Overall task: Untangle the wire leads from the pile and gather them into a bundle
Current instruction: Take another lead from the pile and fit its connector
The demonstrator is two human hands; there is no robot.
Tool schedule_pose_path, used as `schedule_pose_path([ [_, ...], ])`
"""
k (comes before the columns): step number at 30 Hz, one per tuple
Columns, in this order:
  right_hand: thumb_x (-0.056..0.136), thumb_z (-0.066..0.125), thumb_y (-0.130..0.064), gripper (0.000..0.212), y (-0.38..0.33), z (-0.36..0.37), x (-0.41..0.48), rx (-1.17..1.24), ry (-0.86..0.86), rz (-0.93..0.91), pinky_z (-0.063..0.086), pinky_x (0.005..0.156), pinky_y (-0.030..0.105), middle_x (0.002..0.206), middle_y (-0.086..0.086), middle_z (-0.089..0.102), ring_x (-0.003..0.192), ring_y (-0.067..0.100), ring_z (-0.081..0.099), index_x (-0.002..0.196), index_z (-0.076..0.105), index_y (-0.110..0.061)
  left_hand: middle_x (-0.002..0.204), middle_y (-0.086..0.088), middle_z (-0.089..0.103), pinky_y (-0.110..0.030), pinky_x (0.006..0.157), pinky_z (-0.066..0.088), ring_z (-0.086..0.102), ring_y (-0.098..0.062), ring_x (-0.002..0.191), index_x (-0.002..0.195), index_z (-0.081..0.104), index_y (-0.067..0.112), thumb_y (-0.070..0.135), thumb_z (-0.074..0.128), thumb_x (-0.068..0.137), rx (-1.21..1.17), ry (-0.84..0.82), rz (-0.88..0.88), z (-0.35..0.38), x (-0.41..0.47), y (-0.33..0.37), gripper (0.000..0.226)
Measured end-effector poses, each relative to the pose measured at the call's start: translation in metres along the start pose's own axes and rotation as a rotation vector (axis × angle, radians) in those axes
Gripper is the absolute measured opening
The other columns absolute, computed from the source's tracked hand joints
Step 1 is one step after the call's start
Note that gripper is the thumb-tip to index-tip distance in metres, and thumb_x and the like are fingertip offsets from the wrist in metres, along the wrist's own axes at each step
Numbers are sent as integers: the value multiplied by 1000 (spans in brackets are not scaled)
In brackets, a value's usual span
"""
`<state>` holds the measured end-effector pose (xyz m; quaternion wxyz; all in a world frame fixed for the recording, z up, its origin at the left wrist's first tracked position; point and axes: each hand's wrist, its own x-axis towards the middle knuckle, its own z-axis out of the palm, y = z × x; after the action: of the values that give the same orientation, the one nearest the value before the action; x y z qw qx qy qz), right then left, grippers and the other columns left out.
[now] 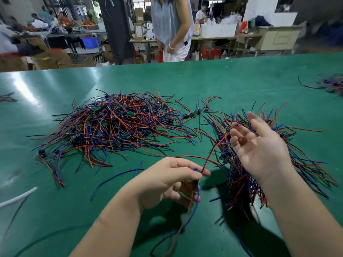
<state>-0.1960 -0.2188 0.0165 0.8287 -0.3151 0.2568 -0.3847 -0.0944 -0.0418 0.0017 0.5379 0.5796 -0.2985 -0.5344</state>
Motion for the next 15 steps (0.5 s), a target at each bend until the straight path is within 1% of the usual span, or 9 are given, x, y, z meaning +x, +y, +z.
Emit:
schedule_pose_path([
  [2,99,43,-14,13,3,2,-2,-1,28,-11,48,55,24,89,13,59,63,20,62,104,51,-23,69,0,68,-29,62,57,69,-16,64,90,76,25,23,63,78,-64,-39,48,-3,-1,2,17],
  [4,95,44,-1,22,11,5,-6,-98,-21,48,47,53,22,91,13,56,60,18,61,104,51,-20,75,-1,72,-26,58,57,71,-14,66,85,76,27,22,64,80,-222,-8,138,-3,0,4,14],
  [6,88,48,11,32,22,7,-12,-263,-148,98,48,49,18,87,11,57,54,13,61,104,53,-17,77,0,74,-22,49,56,71,-11,63,78,77,26,20,72,76,-441,73,205,-1,1,8,8],
  [7,85,52,15,37,28,8,-16,-345,-232,95,47,49,16,82,8,59,54,11,60,105,54,-17,78,1,75,-20,45,54,70,-8,60,76,76,25,23,73,67,-534,127,221,-1,2,10,10],
  [9,78,63,10,40,39,9,-23,-465,-406,53,46,50,14,70,1,62,56,8,59,104,56,-19,80,3,75,-17,40,50,68,-5,55,74,71,22,30,73,53,-609,239,240,-2,3,10,22],
  [10,73,70,0,36,43,11,-27,-485,-461,38,45,52,14,67,-3,62,57,7,59,101,59,-19,81,4,75,-15,39,48,67,-4,54,72,69,23,33,74,51,-582,279,252,-1,4,11,24],
  [12,59,74,-19,29,47,14,-32,-459,-486,30,44,53,13,65,-5,63,57,6,58,88,68,-18,76,9,73,-13,40,44,64,-1,53,65,71,28,35,77,49,-454,347,291,4,7,7,19],
  [13,56,73,-23,25,49,15,-33,-424,-469,35,44,53,13,63,-5,64,56,5,58,80,73,-16,70,11,70,-13,41,42,61,0,53,64,71,30,33,82,48,-368,396,321,7,9,4,19],
  [15,55,70,-22,13,50,17,-32,-332,-394,66,43,52,13,61,-3,65,54,5,57,67,75,-16,61,11,64,-15,43,39,54,-1,52,71,69,23,23,89,51,-175,501,409,12,13,-2,28],
])
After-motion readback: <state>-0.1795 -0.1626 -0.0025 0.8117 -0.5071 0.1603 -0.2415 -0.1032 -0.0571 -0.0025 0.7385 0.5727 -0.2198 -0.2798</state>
